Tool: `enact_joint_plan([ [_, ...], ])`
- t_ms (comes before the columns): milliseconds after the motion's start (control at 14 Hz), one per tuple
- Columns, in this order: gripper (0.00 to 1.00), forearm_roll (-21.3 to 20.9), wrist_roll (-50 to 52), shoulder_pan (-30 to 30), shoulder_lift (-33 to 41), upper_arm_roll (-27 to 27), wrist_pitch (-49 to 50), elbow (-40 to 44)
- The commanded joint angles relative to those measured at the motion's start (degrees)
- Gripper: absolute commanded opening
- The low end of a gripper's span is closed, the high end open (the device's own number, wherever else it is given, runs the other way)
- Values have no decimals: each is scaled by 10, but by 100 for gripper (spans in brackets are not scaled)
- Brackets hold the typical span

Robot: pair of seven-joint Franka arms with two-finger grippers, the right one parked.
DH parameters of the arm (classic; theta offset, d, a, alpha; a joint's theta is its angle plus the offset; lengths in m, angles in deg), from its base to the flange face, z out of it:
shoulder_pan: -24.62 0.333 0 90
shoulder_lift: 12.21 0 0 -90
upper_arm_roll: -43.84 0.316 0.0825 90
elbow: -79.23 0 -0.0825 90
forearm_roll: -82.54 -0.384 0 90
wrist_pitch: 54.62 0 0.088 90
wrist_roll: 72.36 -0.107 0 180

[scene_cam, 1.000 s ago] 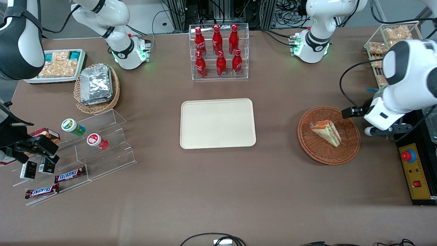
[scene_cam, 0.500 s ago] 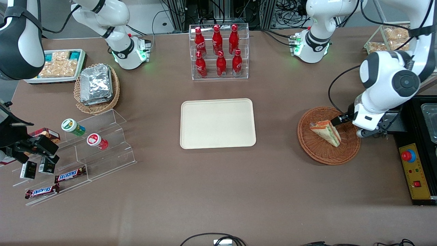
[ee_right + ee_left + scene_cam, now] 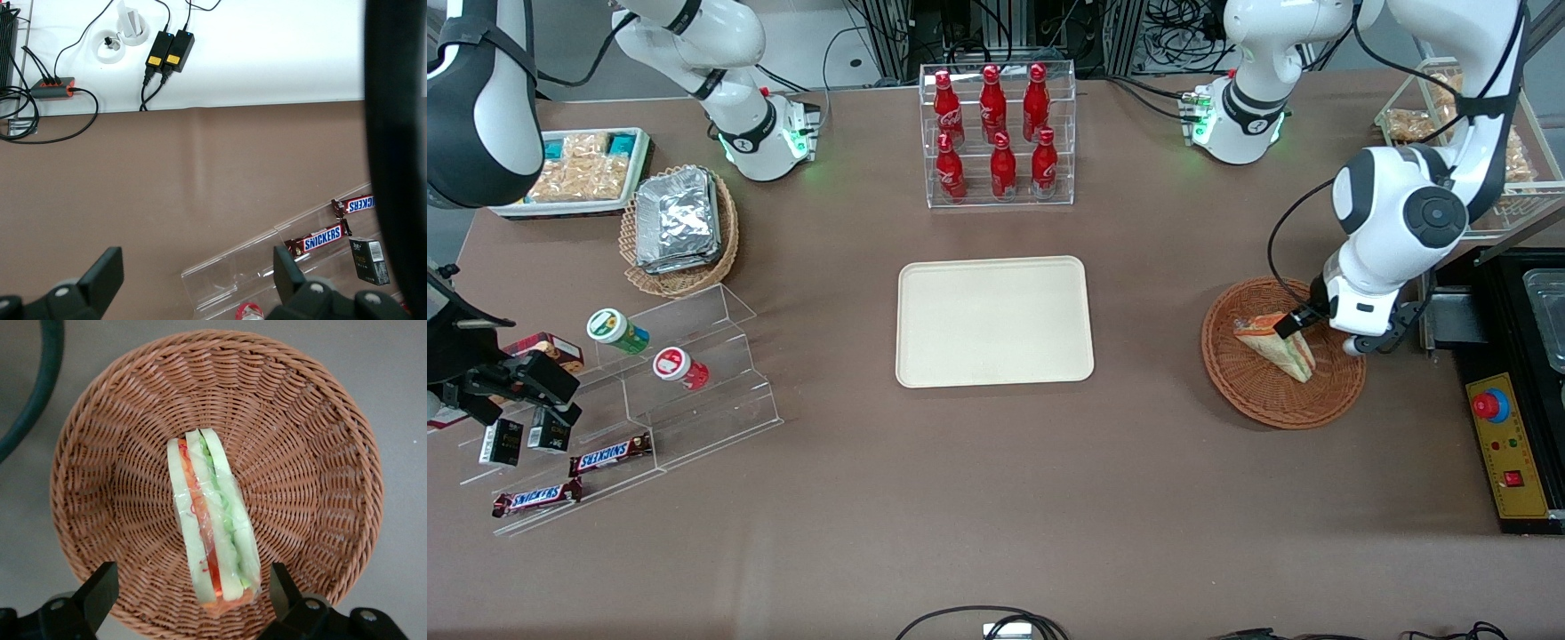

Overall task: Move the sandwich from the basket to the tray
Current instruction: 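Lower the open left gripper around the sandwich and close it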

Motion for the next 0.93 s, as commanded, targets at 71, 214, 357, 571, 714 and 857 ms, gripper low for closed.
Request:
enact_joint_plan([
  [71,100,-8,39,-7,-18,3,-63,-23],
  [214,100,-7,50,-7,-31,3,-99,-36],
  [357,100,-8,54,-7,-43,3,-136,-54],
  [571,100,-7,54,-7,-57,3,-161,-62],
  [714,34,-7,62,-7,-58,3,-160,-61],
  [857,0,-7,68,-7,-60,3,-160,-58],
])
